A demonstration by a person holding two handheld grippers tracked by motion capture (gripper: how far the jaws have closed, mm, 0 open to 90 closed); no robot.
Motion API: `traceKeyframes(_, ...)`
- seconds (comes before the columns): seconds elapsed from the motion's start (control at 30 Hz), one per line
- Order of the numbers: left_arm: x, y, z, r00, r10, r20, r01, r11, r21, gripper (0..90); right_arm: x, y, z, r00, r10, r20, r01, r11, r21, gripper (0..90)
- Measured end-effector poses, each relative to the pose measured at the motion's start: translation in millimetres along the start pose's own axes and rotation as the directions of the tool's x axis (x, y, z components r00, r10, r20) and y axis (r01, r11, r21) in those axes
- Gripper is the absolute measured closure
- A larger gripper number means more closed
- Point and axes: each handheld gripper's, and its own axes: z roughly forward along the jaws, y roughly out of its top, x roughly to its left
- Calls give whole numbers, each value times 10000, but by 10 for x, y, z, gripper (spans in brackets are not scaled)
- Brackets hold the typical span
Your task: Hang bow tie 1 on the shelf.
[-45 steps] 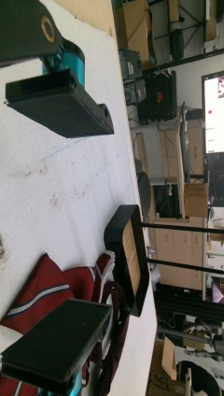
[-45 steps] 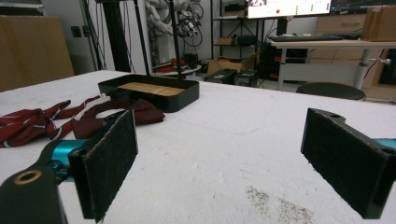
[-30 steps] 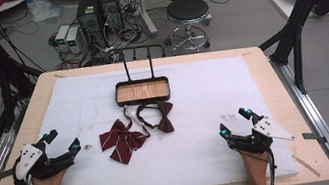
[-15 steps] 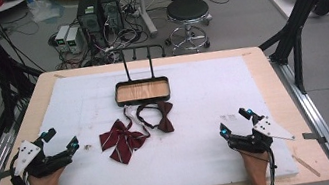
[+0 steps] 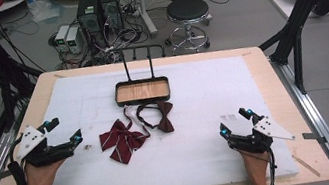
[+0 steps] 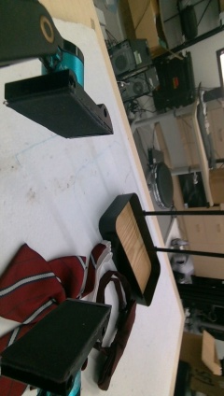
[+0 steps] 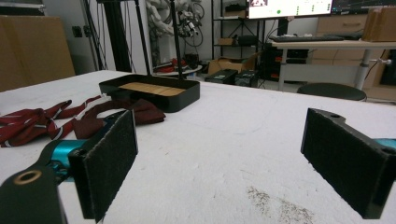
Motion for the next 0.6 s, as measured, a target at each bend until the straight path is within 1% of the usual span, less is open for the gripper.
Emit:
traceKeyframes(0.17, -27, 125, 86, 9994, 94, 321, -114, 9979, 636, 126, -3, -1, -1, 10000, -9, -4, 9, 10000, 5, 102)
traceKeyframes(0.4, -83, 246, 198, 9973, 30, 730, -128, 9908, 1349, 126, 0, -1, -4, 10000, 73, -3, -73, 10000, 22, 102)
traceKeyframes(0.47, -105, 273, 233, 9969, 56, 781, -182, 9869, 1606, 127, -2, -1, -4, 10000, 83, -5, -83, 10000, 20, 102)
traceKeyframes(0.53, -128, 288, 278, 9968, 77, 794, -233, 9801, 1972, 127, -2, -1, -3, 10000, 93, -8, -93, 10000, 14, 102)
traceKeyframes(0.6, -155, 300, 327, 9960, 74, 895, -277, 9734, 2272, 129, -1, -1, -4, 10000, 98, -2, -98, 10000, 20, 102)
